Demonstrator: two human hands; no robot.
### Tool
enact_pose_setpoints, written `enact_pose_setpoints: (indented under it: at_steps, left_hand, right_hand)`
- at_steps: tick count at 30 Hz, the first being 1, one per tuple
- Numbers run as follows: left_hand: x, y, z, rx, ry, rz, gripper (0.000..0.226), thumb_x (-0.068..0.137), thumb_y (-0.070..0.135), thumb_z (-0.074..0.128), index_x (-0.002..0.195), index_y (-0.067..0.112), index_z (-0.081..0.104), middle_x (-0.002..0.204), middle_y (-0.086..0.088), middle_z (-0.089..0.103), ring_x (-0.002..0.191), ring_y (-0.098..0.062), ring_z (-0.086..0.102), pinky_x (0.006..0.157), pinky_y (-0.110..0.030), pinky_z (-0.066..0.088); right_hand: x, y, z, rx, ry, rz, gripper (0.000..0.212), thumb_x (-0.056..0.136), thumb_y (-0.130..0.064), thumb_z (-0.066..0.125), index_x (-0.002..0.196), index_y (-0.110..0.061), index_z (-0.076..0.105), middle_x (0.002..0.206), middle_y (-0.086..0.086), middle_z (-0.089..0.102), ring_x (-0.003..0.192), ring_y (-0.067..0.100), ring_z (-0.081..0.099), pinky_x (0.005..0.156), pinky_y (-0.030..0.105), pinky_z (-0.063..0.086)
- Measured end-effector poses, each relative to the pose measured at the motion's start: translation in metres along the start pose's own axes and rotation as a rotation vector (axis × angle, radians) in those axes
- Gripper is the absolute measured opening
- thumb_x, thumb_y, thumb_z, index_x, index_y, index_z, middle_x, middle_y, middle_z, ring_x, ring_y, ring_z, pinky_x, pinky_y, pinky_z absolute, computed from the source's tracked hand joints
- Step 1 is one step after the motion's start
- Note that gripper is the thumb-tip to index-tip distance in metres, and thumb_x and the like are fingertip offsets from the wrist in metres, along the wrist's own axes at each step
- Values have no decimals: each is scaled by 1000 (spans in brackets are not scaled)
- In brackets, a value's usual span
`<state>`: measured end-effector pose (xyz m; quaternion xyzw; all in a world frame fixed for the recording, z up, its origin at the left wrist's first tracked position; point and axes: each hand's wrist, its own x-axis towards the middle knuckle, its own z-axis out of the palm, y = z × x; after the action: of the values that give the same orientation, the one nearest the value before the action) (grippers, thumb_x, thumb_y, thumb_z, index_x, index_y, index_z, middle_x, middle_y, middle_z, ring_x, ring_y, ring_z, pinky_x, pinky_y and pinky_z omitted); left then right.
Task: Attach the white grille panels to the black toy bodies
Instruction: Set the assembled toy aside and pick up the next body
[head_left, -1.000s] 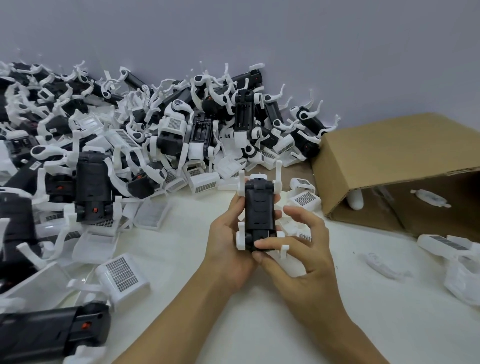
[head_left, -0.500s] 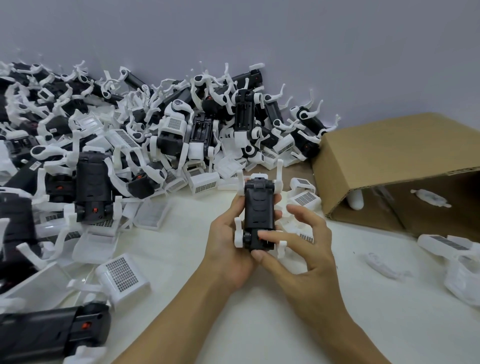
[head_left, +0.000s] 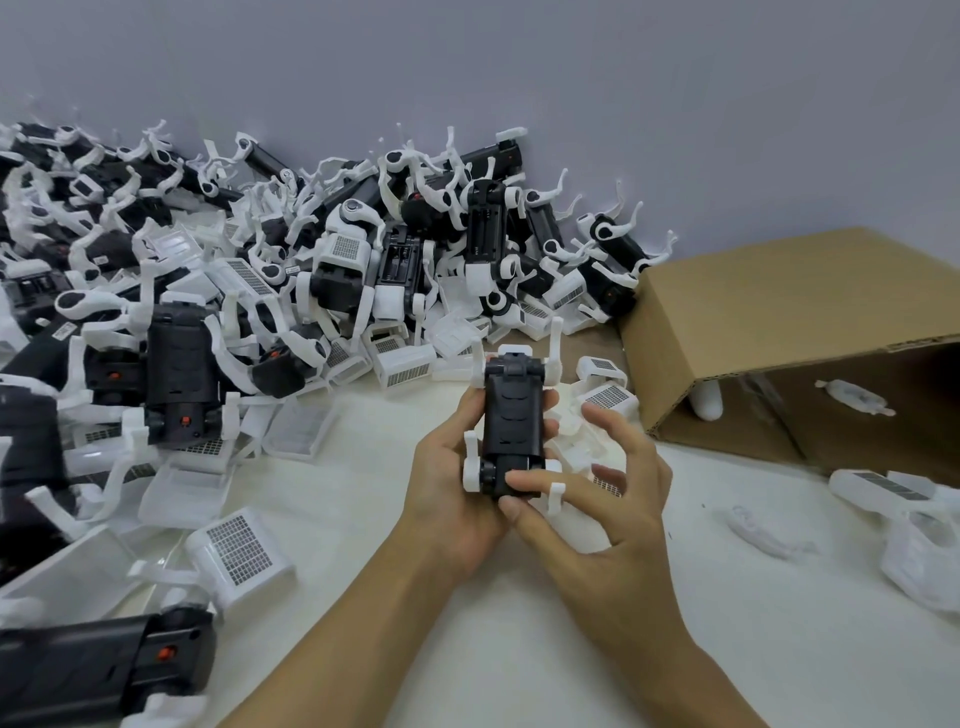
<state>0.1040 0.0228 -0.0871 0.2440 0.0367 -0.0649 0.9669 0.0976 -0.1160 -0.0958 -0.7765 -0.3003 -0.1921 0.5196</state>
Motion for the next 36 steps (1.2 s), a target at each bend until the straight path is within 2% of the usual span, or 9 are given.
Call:
enact_pose_setpoints:
  at_steps: [5, 9, 12, 15, 17, 19, 23, 29, 36]
  left_hand:
    - [0, 3, -2, -153, -49, 112, 40, 94, 19, 44, 120, 13, 74, 124, -24, 68, 109, -41, 69, 81, -48, 59]
    - [5, 8, -3, -91, 72, 272, 75, 82, 4, 62, 149, 32, 42, 129, -23, 65, 109, -38, 67, 70, -42, 60]
    - [6, 13, -6, -9, 212, 340, 93, 75, 12, 72, 156, 23, 29, 117, -14, 71, 92, -26, 71, 66, -37, 61]
    - [3, 20, -8, -20, 242, 314, 68, 74, 19, 74, 137, 5, 54, 106, -14, 70, 90, -26, 69, 68, -37, 62]
    - [0, 20, -5, 11, 214, 317, 40, 76, 23, 73, 111, 4, 71, 98, -13, 73, 79, -23, 72, 67, -34, 61]
    - [-1, 17, 0, 60, 244, 357, 49, 76, 22, 72, 121, 2, 65, 108, -19, 72, 84, -25, 74, 71, -36, 61]
    - [-3, 8, 6, 321, 341, 592, 51, 74, 14, 77, 122, 17, 58, 113, -19, 73, 105, -38, 71, 74, -45, 62]
    - [-8, -19, 16, 732, 61, 664, 44, 88, -2, 62, 118, 31, 62, 121, -1, 71, 100, -25, 74, 72, -32, 61]
    - [-8, -25, 16, 737, 68, 571, 59, 82, 8, 70, 128, 42, 56, 122, 8, 72, 110, -18, 71, 80, -28, 59]
  right_hand:
    - [4, -1, -11, 4, 90, 59, 34, 86, -44, 63, 120, -49, 64, 141, -18, 45, 140, 10, 37, 110, 17, 33]
    - [11, 7, -23, 45, 305, 292, 37, 84, -21, 46, 113, -36, 64, 131, -14, 50, 127, -2, 40, 104, 10, 31]
    - [13, 15, -25, -236, 143, 410, 41, 87, -21, 51, 126, -22, 64, 136, -3, 51, 129, 14, 39, 109, 33, 29]
    - [9, 24, -23, -411, -81, 455, 45, 86, -18, 72, 130, -23, 63, 129, -4, 61, 122, 21, 50, 105, 39, 37]
    - [8, 22, -22, -233, 7, 438, 43, 83, -26, 81, 123, -26, 67, 115, -12, 67, 107, 9, 60, 93, 32, 49]
    - [10, 18, -23, 45, 170, 422, 41, 79, -37, 82, 117, -34, 67, 105, -19, 71, 99, 1, 65, 80, 21, 55]
    - [8, 14, -17, 350, 227, 310, 54, 77, -26, 81, 128, -28, 62, 119, -11, 72, 112, 13, 68, 89, 25, 57]
    - [10, 13, -15, 323, 183, 304, 49, 73, -40, 79, 119, -41, 64, 113, -15, 72, 108, 6, 67, 77, 17, 56]
    - [11, 12, -19, 331, 226, 330, 60, 73, -45, 77, 130, -33, 64, 115, -12, 72, 107, 9, 68, 79, 25, 59]
